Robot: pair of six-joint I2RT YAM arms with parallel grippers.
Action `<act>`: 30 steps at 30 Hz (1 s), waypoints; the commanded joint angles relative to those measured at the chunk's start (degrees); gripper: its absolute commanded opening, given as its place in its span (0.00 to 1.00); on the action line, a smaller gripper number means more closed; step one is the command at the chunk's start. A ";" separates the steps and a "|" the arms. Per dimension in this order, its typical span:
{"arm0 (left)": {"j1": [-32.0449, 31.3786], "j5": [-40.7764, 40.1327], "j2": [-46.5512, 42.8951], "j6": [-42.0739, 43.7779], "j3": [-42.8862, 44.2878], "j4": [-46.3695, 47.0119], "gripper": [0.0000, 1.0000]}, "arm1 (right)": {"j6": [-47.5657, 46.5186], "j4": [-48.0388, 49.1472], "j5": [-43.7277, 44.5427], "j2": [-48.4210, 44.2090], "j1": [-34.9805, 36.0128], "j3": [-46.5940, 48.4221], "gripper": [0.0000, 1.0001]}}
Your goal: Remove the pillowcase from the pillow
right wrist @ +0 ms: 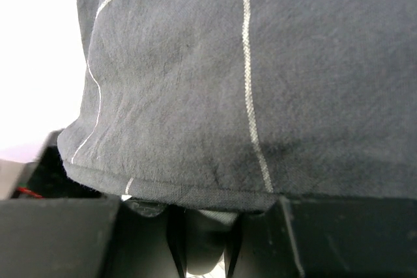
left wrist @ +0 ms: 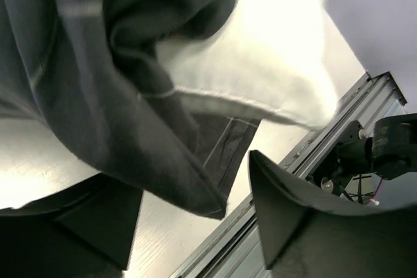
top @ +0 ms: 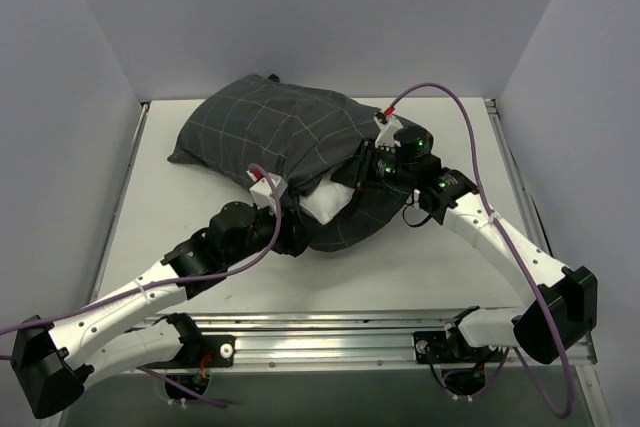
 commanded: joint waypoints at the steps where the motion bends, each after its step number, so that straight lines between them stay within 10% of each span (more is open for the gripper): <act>1: -0.01 -0.95 1.41 1.22 -1.37 0.42 0.68 | -1.66 4.62 -2.01 -0.65 0.30 4.54 0.00; 11: 0.25 -27.54 14.32 -1.14 -3.39 12.98 0.14 | 2.38 6.37 -8.42 -2.14 0.22 5.25 0.00; 16: 0.34 -51.30 18.81 -13.81 -5.85 15.60 0.14 | 6.25 9.71 -12.74 -4.60 0.48 2.53 0.00; 30: 0.95 -39.21 26.02 -13.46 -7.96 31.62 0.52 | -1.22 16.29 -6.33 -3.91 1.97 -23.13 0.00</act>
